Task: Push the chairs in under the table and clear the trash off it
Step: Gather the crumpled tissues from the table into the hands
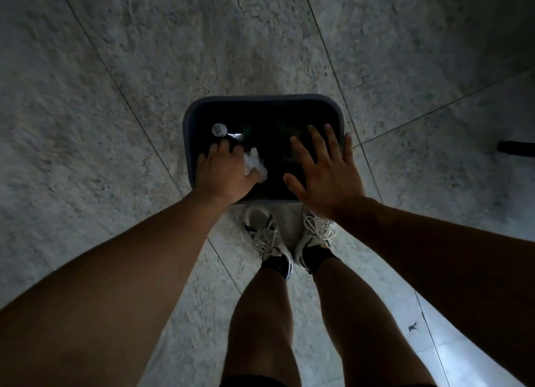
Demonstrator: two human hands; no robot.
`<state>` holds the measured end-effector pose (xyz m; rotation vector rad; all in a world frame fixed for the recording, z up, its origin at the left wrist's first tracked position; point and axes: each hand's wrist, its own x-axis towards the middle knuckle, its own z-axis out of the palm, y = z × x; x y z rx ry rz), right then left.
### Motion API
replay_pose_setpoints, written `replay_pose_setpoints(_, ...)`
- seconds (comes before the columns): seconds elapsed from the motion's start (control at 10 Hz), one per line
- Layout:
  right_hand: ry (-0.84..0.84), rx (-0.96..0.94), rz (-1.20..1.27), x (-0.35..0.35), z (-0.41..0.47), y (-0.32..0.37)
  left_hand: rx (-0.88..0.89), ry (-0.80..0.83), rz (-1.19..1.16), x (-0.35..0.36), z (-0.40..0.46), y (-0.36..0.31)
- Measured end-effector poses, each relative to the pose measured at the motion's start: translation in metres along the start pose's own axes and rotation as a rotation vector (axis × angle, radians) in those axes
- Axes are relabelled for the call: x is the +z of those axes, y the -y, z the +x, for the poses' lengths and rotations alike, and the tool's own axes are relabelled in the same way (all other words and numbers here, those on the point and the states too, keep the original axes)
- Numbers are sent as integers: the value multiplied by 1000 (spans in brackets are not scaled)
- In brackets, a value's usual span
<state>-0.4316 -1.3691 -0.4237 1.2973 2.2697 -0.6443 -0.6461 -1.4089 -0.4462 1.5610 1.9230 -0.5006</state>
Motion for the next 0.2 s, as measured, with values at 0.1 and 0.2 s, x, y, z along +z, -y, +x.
replay_pose_setpoints(0.1,62,2,-52,-11,-7,-1,-3,-17,5,-14,-15,5)
replay_pose_setpoints(0.2,87,26,-44,-22,-17,-4,-23,-40,-23,-26,-27,1)
